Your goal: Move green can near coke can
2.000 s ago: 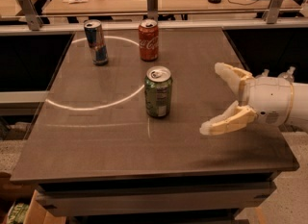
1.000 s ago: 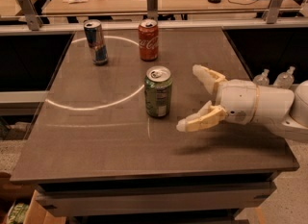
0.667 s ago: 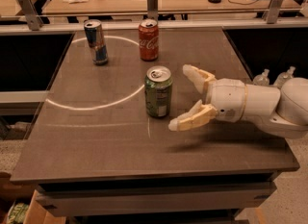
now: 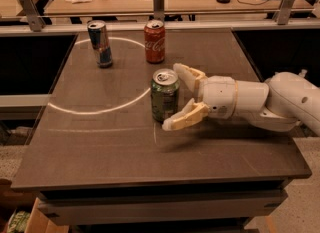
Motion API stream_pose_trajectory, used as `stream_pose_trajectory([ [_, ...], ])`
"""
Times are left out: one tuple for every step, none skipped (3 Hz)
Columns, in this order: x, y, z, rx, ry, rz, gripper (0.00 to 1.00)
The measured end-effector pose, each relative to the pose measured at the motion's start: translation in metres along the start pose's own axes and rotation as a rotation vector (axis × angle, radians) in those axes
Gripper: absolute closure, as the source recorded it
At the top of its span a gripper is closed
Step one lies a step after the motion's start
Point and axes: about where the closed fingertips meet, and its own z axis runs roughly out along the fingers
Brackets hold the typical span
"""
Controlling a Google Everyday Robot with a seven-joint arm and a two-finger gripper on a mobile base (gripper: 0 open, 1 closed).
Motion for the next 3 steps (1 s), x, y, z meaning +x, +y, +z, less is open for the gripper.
stream_pose_trajectory([
  [0.0001,-0.0036,0.0104,-0.021,0.003,-0.009,0.18],
  [-0.0002,-0.0065,0.0136,-0.034,0.003,-0.021,0.41],
  [0.0020,-0.0110,0.0111,-0.026,0.015,-0.025,0.64],
])
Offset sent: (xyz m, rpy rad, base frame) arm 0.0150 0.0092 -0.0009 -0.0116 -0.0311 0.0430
